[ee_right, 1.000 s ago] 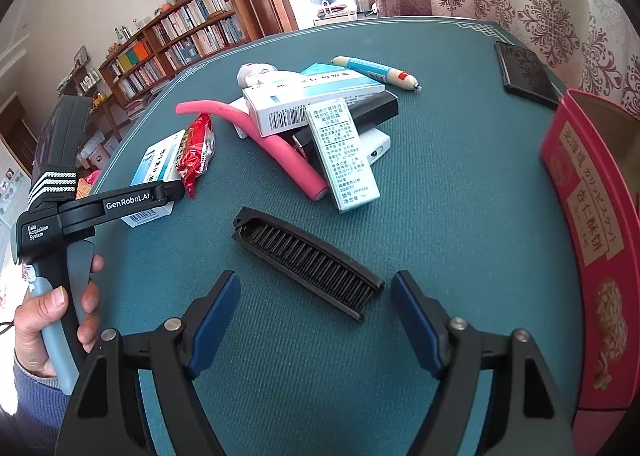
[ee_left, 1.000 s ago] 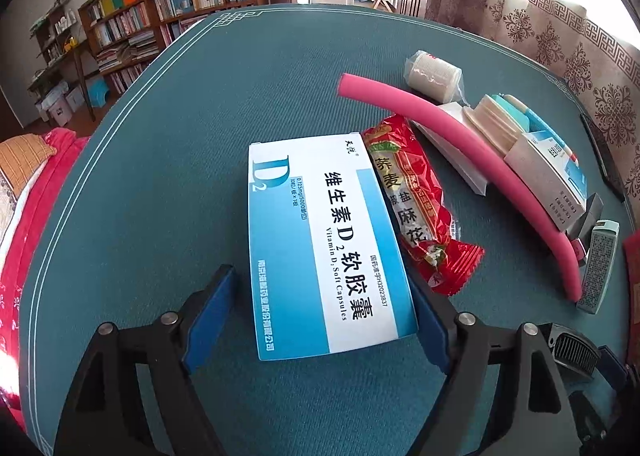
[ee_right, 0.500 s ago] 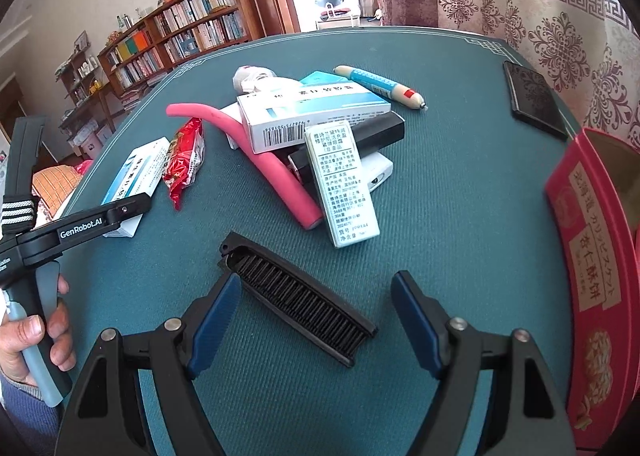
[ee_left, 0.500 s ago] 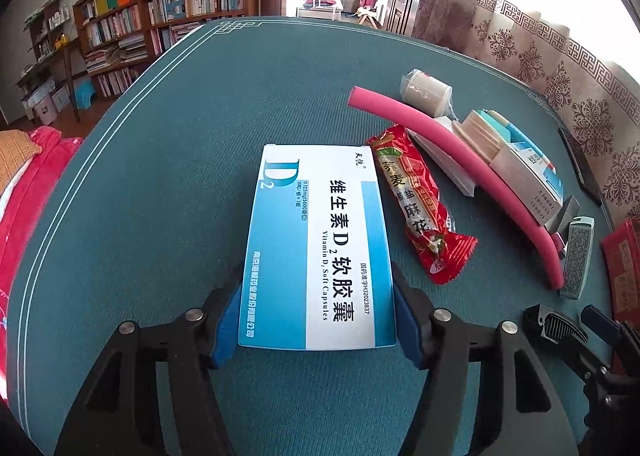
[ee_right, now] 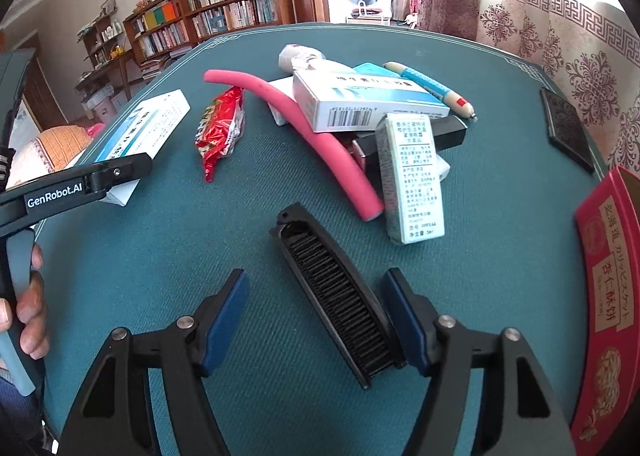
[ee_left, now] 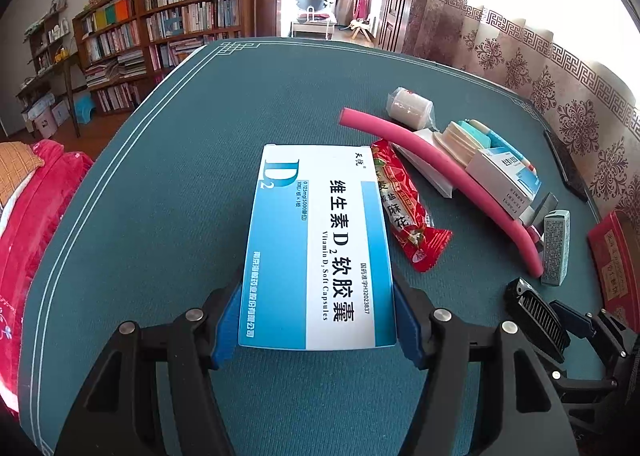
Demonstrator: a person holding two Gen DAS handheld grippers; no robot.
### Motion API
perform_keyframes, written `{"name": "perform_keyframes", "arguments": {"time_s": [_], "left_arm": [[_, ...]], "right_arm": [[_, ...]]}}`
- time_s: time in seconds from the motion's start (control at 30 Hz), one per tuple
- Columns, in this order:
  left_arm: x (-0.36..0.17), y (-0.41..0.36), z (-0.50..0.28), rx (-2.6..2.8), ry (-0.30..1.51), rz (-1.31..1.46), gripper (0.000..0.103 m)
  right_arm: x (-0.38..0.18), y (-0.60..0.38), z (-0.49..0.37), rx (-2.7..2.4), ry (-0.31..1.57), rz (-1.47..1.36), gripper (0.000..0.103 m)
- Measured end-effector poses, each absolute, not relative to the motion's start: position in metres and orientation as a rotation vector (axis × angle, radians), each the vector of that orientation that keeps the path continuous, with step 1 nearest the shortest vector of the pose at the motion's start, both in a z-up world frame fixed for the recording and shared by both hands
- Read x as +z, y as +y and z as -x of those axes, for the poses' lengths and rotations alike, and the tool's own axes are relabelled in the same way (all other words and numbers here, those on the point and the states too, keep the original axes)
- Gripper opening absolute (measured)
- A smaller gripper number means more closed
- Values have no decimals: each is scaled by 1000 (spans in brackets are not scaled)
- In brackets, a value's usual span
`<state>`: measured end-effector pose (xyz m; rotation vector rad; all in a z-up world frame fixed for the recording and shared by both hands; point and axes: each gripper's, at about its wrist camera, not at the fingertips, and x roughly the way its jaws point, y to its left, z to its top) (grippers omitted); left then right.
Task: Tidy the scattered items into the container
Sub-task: 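Grasp the black comb with the right tool, then carry the comb and vitamin D box into the red tin and release both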
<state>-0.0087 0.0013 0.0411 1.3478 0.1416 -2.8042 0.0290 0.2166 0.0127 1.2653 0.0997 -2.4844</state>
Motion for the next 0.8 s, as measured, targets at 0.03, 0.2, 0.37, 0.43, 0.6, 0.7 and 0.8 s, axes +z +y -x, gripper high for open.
{"name": "perform_keyframes", "arguments": {"time_s": [0.03, 0.2, 0.37, 0.43, 0.6, 0.7, 0.8], "left_arm": [[41, 1, 9, -2803, 140, -1350, 67], [38, 4, 8, -2801, 136, -1358, 67], [38, 6, 7, -2803, 136, -1367, 67], [39, 8, 6, -2808, 132, -1365, 67], [47, 15, 1, -2835, 116, -1354, 67], [55, 22, -3, -2863, 104, -1340, 67], [63, 35, -6, -2902, 80, -1329, 67]], "right_arm": [[13, 215, -30, -2480, 105, -1261, 60], [13, 214, -27, -2494, 105, -1255, 44], [13, 215, -26, -2532, 114, -1259, 29], [13, 215, -29, -2542, 113, -1256, 29], [25, 222, -41, -2558, 47, -1214, 29], [39, 233, -51, -2593, -4, -1168, 29], [55, 249, -61, -2648, -44, -1118, 29]]}}
